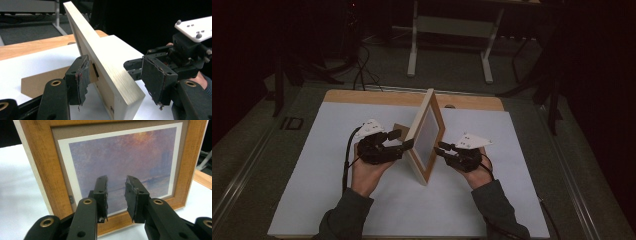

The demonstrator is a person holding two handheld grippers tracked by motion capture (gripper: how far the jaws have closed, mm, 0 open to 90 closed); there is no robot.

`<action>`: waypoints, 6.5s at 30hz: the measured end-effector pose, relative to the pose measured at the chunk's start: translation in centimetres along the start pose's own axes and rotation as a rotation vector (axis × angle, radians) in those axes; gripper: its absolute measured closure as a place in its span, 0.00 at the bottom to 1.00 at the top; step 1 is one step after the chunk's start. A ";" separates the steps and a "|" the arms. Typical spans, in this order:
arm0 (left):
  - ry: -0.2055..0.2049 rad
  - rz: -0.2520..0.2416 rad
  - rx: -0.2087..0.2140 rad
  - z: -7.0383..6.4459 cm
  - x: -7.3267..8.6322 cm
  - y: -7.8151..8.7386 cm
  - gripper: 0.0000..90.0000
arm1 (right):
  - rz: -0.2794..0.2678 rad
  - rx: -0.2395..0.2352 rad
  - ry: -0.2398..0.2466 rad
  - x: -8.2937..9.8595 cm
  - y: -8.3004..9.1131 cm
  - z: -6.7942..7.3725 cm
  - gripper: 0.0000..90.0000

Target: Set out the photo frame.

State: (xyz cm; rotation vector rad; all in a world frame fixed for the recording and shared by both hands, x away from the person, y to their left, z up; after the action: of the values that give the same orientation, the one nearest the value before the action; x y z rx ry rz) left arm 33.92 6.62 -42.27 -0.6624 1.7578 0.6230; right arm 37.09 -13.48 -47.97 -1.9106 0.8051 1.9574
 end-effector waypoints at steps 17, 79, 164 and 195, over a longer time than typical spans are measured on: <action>-0.022 0.021 -0.053 -1.3 2.6 -0.6 0.56 | 0.002 0.008 -0.003 0.3 0.1 -0.2 0.78; -0.051 0.181 0.141 2.8 3.2 0.2 0.74 | 0.007 0.052 -0.005 0.5 1.0 -1.6 0.76; 0.035 0.146 0.011 3.0 4.2 2.0 0.69 | 0.053 0.119 -0.115 -1.1 -0.6 -10.4 0.46; 0.001 0.154 -0.095 2.1 4.6 1.3 0.78 | 0.011 -0.059 -0.284 -0.7 -2.1 -11.6 0.39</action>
State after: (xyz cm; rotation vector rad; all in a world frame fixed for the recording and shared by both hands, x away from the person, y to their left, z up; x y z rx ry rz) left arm 33.27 8.41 -47.09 -0.5949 1.8005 0.8160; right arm 47.85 -18.36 -47.27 -1.6082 0.6854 2.2143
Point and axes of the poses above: each handheld gripper's, and its own axes: y roughly backward along the jaws, x roughly out of its underside, z roughly to its left, the point moved 6 cm from there along -y, roughly forward along the jaws, and after that the axes turned 15 degrees about -z, right-handed, at the moved point
